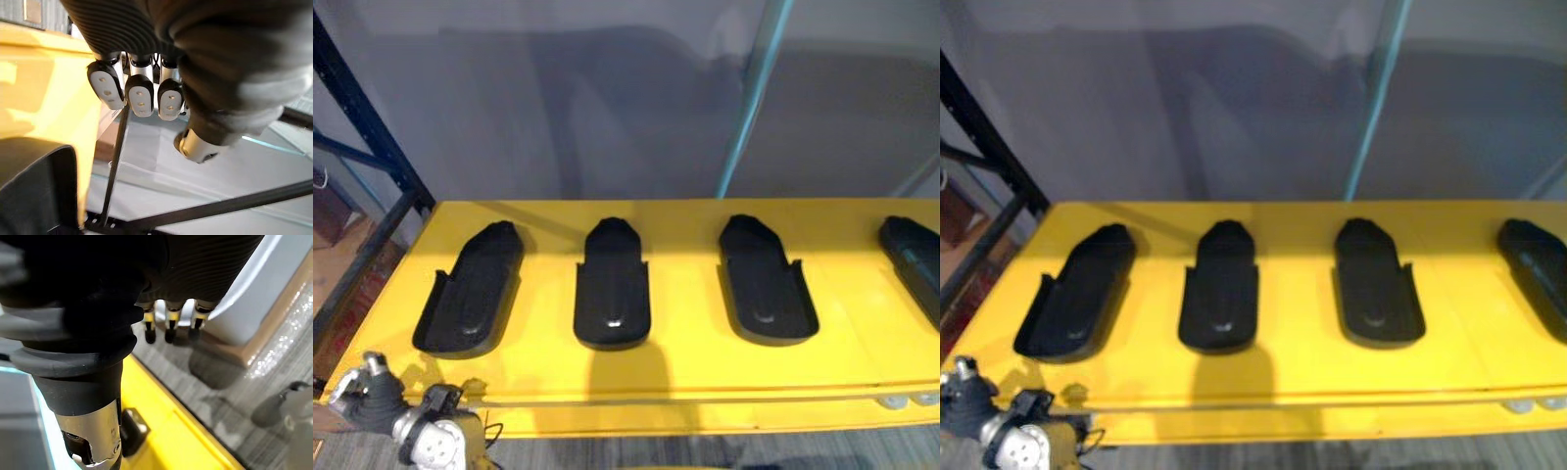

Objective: Walk over and take plastic housings, then place them on the shelf

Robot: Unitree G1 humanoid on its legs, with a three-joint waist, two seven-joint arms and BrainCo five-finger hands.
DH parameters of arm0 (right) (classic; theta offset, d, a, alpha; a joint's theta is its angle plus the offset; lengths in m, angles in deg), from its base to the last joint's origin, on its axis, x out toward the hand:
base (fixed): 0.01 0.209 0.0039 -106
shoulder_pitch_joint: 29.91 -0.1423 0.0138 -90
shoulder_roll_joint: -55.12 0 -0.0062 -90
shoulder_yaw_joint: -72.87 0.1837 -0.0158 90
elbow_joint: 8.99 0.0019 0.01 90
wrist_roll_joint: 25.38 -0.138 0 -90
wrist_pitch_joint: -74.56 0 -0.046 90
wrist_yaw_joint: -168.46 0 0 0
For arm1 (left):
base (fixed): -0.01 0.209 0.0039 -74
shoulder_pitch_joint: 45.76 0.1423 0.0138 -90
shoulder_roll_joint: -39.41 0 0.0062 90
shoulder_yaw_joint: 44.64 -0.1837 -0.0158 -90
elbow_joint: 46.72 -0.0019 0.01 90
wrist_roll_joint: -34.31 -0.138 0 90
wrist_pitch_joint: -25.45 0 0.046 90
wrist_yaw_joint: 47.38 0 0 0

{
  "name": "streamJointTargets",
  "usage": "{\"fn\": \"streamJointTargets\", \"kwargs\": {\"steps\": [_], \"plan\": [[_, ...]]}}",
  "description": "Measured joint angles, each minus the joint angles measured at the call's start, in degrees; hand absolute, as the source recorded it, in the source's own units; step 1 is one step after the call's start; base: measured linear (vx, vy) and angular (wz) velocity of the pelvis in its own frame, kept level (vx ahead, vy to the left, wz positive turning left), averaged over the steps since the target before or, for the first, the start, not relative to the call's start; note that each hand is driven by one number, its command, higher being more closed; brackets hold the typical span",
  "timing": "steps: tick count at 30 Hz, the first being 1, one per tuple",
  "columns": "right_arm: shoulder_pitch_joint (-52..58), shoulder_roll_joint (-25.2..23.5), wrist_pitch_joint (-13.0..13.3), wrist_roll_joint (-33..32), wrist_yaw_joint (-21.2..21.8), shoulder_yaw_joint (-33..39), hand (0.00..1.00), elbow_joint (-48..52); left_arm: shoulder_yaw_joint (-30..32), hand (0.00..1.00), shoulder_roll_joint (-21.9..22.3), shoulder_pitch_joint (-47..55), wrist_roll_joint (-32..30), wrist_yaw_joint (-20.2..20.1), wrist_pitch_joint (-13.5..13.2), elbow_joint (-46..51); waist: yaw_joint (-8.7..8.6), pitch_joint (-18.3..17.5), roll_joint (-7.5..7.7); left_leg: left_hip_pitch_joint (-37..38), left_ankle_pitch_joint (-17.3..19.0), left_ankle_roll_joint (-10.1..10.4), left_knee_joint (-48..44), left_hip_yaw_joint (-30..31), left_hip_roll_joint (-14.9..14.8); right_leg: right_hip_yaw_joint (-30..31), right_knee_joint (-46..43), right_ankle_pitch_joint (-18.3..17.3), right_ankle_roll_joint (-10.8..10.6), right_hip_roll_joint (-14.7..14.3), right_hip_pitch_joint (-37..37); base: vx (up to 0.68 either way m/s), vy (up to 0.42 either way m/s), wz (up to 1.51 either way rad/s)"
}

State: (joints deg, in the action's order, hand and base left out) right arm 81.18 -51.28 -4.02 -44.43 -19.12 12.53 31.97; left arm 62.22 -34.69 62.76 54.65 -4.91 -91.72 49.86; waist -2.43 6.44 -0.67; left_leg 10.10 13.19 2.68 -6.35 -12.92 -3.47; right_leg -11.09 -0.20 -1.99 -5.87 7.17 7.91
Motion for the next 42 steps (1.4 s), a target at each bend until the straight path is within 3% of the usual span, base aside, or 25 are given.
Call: {"fn": "streamJointTargets", "kwargs": {"steps": [6, 11, 21, 42], "plan": [[-0.02, 0.67, 0.00, -0.48, -0.01, -0.18, 0.00, -0.38, -2.62, 1.00, -0.10, -0.72, -0.13, 0.58, 0.17, -0.01, -0.22, 0.01, -0.10, 0.06, 0.00, 0.01, 0.04, -0.15, 0.00, 0.10, 0.10, 0.05, -0.04, -0.12, -0.01, 0.00, 0.000, 0.00], [-0.15, 0.91, 0.00, -0.50, -0.02, -0.18, 0.00, -0.45, -4.70, 1.00, -1.83, -1.80, -0.63, 3.61, 3.15, -0.03, -1.38, 0.06, -0.08, 0.77, 0.01, 0.01, 0.22, -0.56, -0.02, 0.41, 0.53, 0.41, 0.09, -0.16, 0.15, 0.00, -0.007, -0.03], [0.11, 0.93, -0.23, -0.49, -0.07, -0.17, 0.00, -0.68, -6.77, 1.00, -2.09, -4.21, -5.44, 9.28, 7.17, -2.59, -1.69, 0.07, -0.06, 1.15, 0.02, 0.01, 0.67, -2.02, -0.01, 1.81, 0.93, 0.99, -0.02, -0.12, 0.06, -0.01, -0.009, -0.07], [0.05, 0.94, -0.56, -0.43, -0.26, -0.16, 0.00, -0.63, -6.60, 1.00, -3.79, -5.11, -8.11, 15.58, 7.14, -6.22, -2.44, 0.19, -0.12, 1.96, 0.05, 0.05, 0.71, -3.16, -0.07, 3.12, 0.46, 0.99, -0.02, -0.23, -0.03, -0.02, -0.022, -0.03]]}}
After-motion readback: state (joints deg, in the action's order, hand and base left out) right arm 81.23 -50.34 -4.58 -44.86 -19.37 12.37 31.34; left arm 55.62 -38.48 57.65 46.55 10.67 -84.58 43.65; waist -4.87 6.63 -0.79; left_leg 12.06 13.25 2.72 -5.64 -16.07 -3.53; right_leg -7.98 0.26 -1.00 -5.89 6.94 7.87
